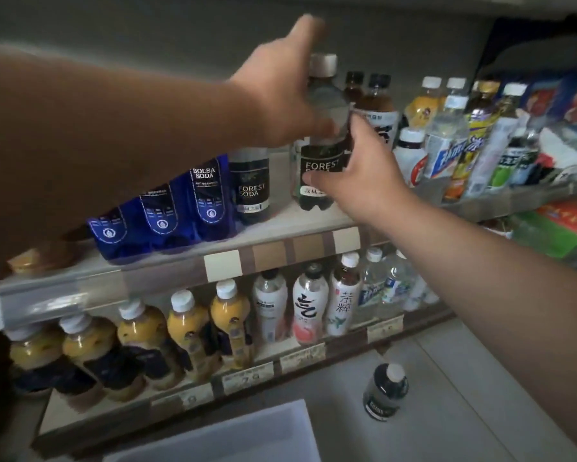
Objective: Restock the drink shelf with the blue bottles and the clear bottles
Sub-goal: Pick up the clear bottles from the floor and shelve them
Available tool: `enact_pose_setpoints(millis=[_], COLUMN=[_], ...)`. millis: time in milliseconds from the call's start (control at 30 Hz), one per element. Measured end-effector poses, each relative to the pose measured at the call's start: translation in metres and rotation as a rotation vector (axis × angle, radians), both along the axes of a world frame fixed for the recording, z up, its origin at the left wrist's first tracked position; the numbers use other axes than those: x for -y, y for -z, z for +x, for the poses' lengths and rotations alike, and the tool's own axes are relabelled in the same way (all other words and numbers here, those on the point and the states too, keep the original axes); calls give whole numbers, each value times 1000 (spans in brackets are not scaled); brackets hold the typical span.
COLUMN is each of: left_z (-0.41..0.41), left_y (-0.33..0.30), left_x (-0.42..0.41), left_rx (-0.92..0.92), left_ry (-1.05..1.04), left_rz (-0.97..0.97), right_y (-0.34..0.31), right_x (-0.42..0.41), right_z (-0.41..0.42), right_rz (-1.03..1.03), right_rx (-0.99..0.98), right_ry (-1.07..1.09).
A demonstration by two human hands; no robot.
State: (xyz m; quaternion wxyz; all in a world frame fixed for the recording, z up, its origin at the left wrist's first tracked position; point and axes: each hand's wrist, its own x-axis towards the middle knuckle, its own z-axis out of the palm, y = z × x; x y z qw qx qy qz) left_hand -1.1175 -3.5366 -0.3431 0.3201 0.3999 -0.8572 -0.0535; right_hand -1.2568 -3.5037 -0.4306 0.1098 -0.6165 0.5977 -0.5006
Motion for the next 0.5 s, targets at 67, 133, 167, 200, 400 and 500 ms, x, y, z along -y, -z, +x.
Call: enact_pose_setpoints(millis=[67,133,167,200,400,500], left_z=[-3,-7,-10,-13,-28,-35], left_y=[-8,-11,-11,-11,-11,-12], left_x=[13,26,33,41,75,88], left_rx=[101,241,306,367,634,680], left_ry=[-38,-83,-105,-120,-241,-250], left_rz=[-12,-3,0,-5,-91,-101], right_y=[4,11,16,21,36,34], right_x=[17,30,35,43,82,97], right_z=[1,4,3,3,4,7], right_rz=[5,24,38,52,94,141], right_rx=[5,5,-4,-15,-125,-176], right_ry=[7,15,14,12,64,55])
